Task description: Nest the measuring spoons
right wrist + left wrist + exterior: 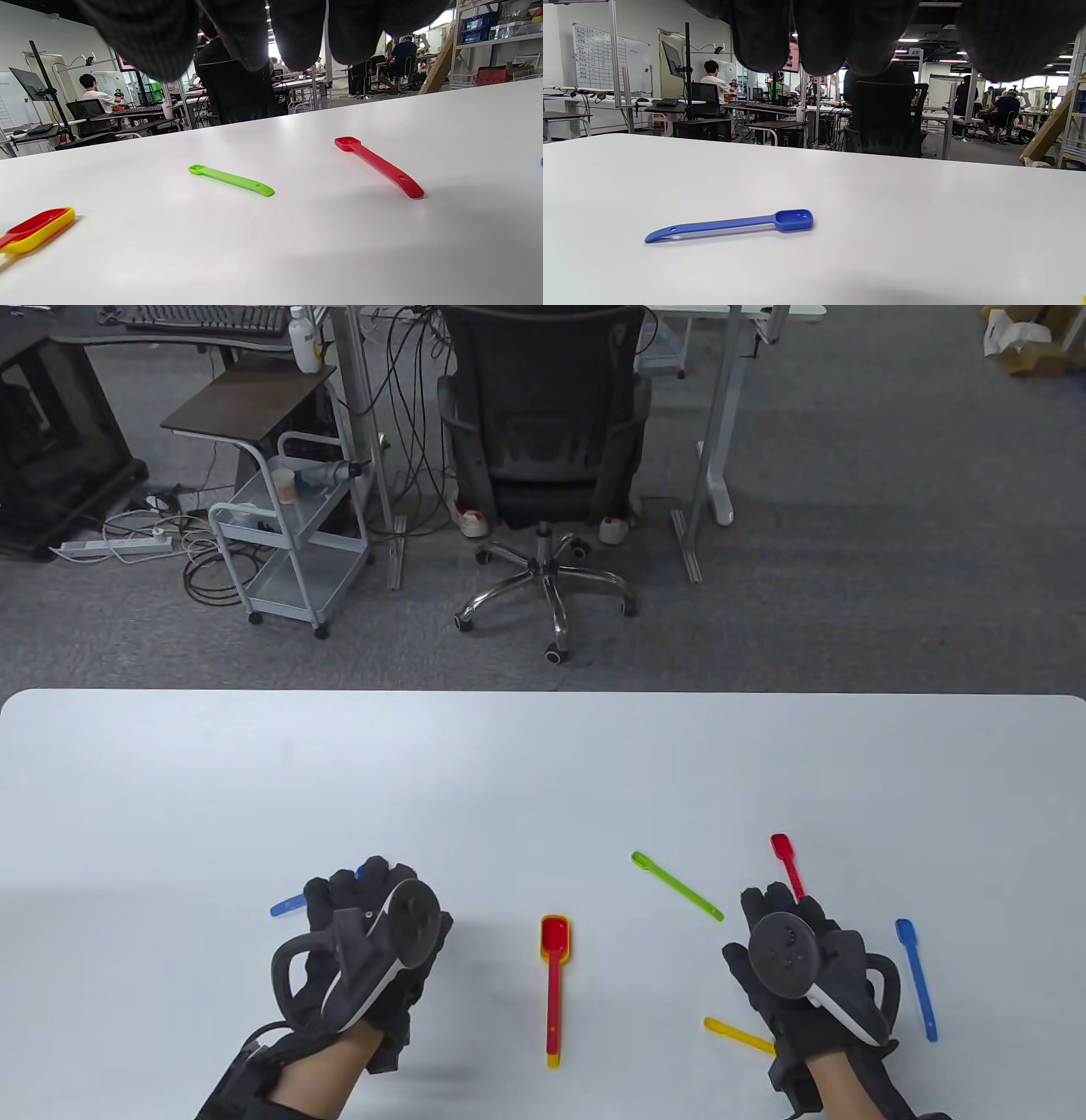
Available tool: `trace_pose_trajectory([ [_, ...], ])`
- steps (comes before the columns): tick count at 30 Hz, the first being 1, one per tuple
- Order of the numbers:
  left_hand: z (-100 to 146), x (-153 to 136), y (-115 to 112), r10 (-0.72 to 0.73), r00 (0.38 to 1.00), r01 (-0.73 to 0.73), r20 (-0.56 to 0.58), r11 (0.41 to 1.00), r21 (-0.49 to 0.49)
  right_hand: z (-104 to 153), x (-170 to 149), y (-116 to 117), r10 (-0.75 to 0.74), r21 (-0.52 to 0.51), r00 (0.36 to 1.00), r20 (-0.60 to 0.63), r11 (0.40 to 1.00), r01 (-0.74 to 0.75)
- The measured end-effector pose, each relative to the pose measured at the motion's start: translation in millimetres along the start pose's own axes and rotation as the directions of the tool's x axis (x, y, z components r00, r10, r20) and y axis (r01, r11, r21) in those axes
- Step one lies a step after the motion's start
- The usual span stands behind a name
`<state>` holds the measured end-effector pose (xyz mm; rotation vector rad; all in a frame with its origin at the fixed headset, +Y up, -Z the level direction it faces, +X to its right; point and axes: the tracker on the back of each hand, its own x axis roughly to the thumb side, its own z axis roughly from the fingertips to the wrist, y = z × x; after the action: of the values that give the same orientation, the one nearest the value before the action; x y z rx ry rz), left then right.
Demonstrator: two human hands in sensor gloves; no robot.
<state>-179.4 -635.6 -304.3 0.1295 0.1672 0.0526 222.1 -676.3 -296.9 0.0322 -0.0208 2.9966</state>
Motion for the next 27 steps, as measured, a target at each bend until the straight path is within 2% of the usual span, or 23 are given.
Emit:
trace_pose_trajectory([
  [9, -24.4, -29.6, -8.2, -0.028, 0.998, 0.027, -0.055, 1.0, -0.015, -0.6, -2.0, 0.1, -0.01, 0.009, 1.0, -0.004, 1.0, 0.01],
  [27, -73.7, -81.7, -61.7, -0.098, 0.98, 0.081, -0.172, 0.991, -0.105, -1.4, -2.6, -0.1, -0.014, 0.008, 1.0, -0.001, 1.0, 0.014],
])
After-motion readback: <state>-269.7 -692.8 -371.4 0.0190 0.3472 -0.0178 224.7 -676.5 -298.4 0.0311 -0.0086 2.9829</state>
